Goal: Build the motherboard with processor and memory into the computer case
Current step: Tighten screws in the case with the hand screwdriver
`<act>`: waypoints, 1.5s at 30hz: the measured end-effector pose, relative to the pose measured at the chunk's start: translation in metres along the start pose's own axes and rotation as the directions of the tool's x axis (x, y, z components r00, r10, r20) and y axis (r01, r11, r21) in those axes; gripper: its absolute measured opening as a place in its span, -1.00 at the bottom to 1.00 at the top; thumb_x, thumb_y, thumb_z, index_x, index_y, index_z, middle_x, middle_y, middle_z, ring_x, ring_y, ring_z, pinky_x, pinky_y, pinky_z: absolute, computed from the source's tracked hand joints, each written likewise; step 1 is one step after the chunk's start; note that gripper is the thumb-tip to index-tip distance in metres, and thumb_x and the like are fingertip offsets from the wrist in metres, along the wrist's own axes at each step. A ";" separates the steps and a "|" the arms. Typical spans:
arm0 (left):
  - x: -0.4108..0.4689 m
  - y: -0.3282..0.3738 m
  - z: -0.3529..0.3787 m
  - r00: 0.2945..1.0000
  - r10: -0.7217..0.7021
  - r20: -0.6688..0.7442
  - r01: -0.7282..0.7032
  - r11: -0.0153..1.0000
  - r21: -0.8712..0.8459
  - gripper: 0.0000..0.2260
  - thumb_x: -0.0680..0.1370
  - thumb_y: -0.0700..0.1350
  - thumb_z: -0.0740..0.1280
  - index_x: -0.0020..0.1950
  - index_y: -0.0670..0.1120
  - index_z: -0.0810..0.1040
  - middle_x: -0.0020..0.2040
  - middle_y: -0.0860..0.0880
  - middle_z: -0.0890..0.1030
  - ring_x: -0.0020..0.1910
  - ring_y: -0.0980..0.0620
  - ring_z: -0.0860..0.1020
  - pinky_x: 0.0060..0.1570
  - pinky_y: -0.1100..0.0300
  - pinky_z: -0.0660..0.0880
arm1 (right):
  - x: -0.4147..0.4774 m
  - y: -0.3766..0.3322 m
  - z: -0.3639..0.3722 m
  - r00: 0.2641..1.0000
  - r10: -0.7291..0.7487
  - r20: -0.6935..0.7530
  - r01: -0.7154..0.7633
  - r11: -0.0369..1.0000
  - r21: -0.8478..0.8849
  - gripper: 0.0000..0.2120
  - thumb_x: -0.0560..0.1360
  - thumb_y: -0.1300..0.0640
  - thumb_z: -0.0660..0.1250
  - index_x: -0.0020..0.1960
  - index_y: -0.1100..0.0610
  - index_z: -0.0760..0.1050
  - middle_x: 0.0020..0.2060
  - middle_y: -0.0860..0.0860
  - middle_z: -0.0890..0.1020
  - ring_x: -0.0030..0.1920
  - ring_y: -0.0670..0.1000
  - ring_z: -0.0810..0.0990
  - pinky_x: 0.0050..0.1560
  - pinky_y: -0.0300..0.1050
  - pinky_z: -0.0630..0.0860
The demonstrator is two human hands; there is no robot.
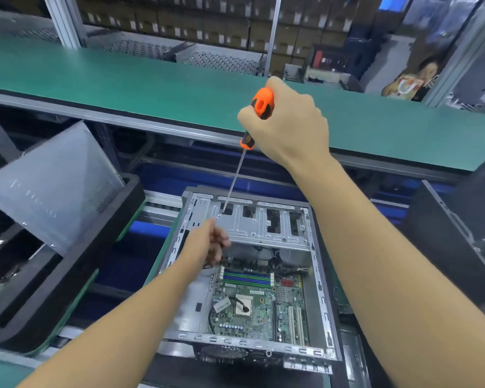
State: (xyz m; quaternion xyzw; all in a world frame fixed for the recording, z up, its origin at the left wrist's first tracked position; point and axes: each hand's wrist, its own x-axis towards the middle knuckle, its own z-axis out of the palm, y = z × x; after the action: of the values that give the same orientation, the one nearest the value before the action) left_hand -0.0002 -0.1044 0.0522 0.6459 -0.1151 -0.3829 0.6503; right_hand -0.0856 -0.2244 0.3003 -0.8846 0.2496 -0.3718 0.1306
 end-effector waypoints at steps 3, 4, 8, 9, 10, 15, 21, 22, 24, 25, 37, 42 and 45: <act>-0.004 0.033 0.008 0.994 -0.054 0.099 0.081 0.951 -0.299 -0.43 0.62 0.27 -0.01 0.10 -0.14 0.59 0.04 -0.06 0.70 -0.30 0.01 0.66 -0.48 0.20 0.49 | -0.014 0.004 -0.001 0.998 -0.033 -0.053 0.047 0.957 0.286 -0.78 0.44 -0.02 0.30 -0.15 0.10 0.35 -0.38 0.02 0.55 -0.34 0.10 0.56 -0.28 0.04 0.51; -0.005 0.043 0.010 0.989 -0.047 0.144 0.093 0.938 -0.335 -0.41 0.61 0.30 -0.03 0.18 -0.11 0.57 0.10 -0.03 0.68 -0.12 0.02 0.69 -0.36 0.18 0.55 | -0.021 0.008 -0.001 0.995 -0.069 -0.071 0.089 0.934 0.346 -0.78 0.46 0.04 0.33 -0.16 0.15 0.35 -0.39 0.06 0.55 -0.35 0.13 0.54 -0.29 0.06 0.51; -0.011 0.075 0.019 0.981 0.064 0.181 0.040 0.854 -0.518 -0.51 0.64 0.22 0.07 0.25 -0.13 0.49 0.13 -0.06 0.67 0.11 0.00 0.65 -0.06 0.15 0.61 | -0.061 0.026 0.014 0.978 -0.206 0.031 0.167 0.864 0.476 -0.76 0.44 0.11 0.37 -0.13 0.20 0.33 -0.43 0.09 0.52 -0.42 0.06 0.54 -0.40 -0.04 0.50; -0.012 0.082 0.017 0.986 0.089 0.138 0.005 0.823 -0.568 -0.58 0.66 0.14 0.09 0.21 -0.16 0.51 0.07 -0.05 0.69 0.06 0.02 0.66 -0.09 0.17 0.61 | -0.071 0.031 0.019 0.970 -0.232 0.075 0.169 0.861 0.480 -0.77 0.42 0.11 0.37 -0.12 0.16 0.33 -0.46 0.02 0.48 -0.46 -0.03 0.46 -0.44 -0.16 0.45; -0.012 0.088 0.014 0.991 0.100 0.084 -0.029 0.793 -0.608 -0.65 0.68 0.07 0.11 0.17 -0.17 0.53 -0.02 -0.04 0.70 -0.02 0.04 0.66 -0.15 0.20 0.61 | -0.081 0.035 0.025 0.960 -0.246 0.133 0.157 0.867 0.472 -0.77 0.40 0.11 0.37 -0.12 0.11 0.31 -0.47 0.00 0.42 -0.48 -0.05 0.36 -0.46 -0.23 0.38; -0.021 0.090 -0.023 0.991 0.078 -0.108 -0.118 0.888 -0.444 -0.72 0.68 0.01 0.14 0.08 -0.10 0.59 -0.22 0.06 0.67 -0.37 0.16 0.63 -0.41 0.29 0.54 | -0.110 0.041 0.065 0.712 -0.221 0.667 -0.071 0.922 0.381 -0.71 0.38 0.08 0.31 0.00 -0.04 0.25 -0.39 -0.04 0.49 -0.43 0.00 0.38 -0.34 -0.06 0.39; -0.060 0.049 -0.088 0.996 0.060 -0.072 -0.075 0.971 -0.228 -0.73 0.66 0.03 0.14 0.16 -0.03 0.59 -0.04 0.00 0.70 -0.22 0.02 0.68 -0.29 0.14 0.61 | -0.132 0.003 0.127 0.417 -0.252 0.873 -0.148 0.929 0.339 -0.76 0.59 0.07 0.33 0.15 0.17 0.38 -0.29 -0.01 0.60 -0.36 -0.15 0.52 -0.31 -0.23 0.47; -0.068 0.041 -0.101 0.995 0.046 -0.086 -0.064 0.971 -0.229 -0.73 0.66 0.03 0.15 0.16 -0.04 0.59 -0.05 -0.01 0.70 -0.21 -0.01 0.68 -0.28 0.12 0.61 | -0.135 -0.009 0.137 0.371 -0.285 0.884 -0.101 0.934 0.343 -0.74 0.59 0.06 0.32 0.17 0.20 0.42 -0.28 -0.01 0.58 -0.29 -0.08 0.54 -0.22 -0.13 0.51; -0.086 0.028 -0.130 0.986 0.021 -0.166 -0.061 0.969 -0.241 -0.72 0.65 0.05 0.17 0.17 -0.05 0.59 -0.14 0.00 0.70 -0.27 0.02 0.67 -0.33 0.15 0.59 | -0.146 -0.038 0.156 0.297 -0.350 0.888 -0.036 0.925 0.377 -0.79 0.57 0.06 0.32 0.07 0.20 0.52 -0.31 0.01 0.57 -0.30 0.01 0.54 -0.20 -0.04 0.53; -0.095 0.023 -0.145 0.975 0.016 -0.222 -0.072 0.966 -0.247 -0.72 0.65 0.06 0.18 0.16 -0.05 0.60 -0.19 0.02 0.68 -0.30 0.05 0.65 -0.36 0.18 0.58 | -0.152 -0.054 0.165 0.284 -0.371 0.884 -0.029 0.918 0.395 -0.82 0.54 0.06 0.32 -0.01 0.18 0.53 -0.35 0.00 0.57 -0.36 0.01 0.55 -0.29 -0.10 0.52; -0.202 -0.088 -0.319 0.794 -0.236 -0.560 0.096 0.958 -0.269 -0.79 0.53 -0.22 0.42 0.15 -0.23 0.58 -0.11 -0.15 0.63 -0.20 -0.03 0.64 -0.24 0.14 0.61 | -0.298 -0.205 0.285 -0.064 -0.367 0.928 0.159 0.914 0.372 -0.88 0.61 0.09 0.23 -0.03 0.13 0.36 -0.05 0.16 0.64 -0.14 0.19 0.66 -0.29 -0.11 0.42; -0.227 -0.157 -0.354 0.675 -0.383 -0.631 0.223 0.921 -0.320 -0.83 0.53 -0.22 0.41 0.08 -0.27 0.59 -0.11 -0.18 0.59 -0.20 -0.03 0.59 -0.19 0.15 0.59 | -0.360 -0.217 0.322 -0.150 -0.295 0.944 0.248 0.913 0.325 -0.80 0.62 0.03 0.22 0.14 0.13 0.42 0.09 0.20 0.61 -0.04 0.22 0.63 -0.15 -0.01 0.47; -0.237 -0.190 -0.368 0.578 -0.441 -0.687 0.238 0.896 -0.375 -0.87 0.55 -0.27 0.37 0.09 -0.26 0.57 -0.17 -0.19 0.59 -0.30 -0.02 0.57 -0.20 0.14 0.58 | -0.394 -0.228 0.339 -0.192 -0.301 0.934 0.254 0.904 0.343 -0.72 0.62 0.03 0.24 0.30 0.10 0.39 0.24 0.20 0.55 0.21 0.27 0.55 0.06 0.07 0.46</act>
State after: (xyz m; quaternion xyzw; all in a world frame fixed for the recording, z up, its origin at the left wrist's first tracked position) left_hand 0.0090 0.3501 -0.0934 0.6709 0.3412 -0.2071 0.6250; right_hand 0.0018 0.1952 -0.0716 -0.8898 -0.1371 0.3861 0.2007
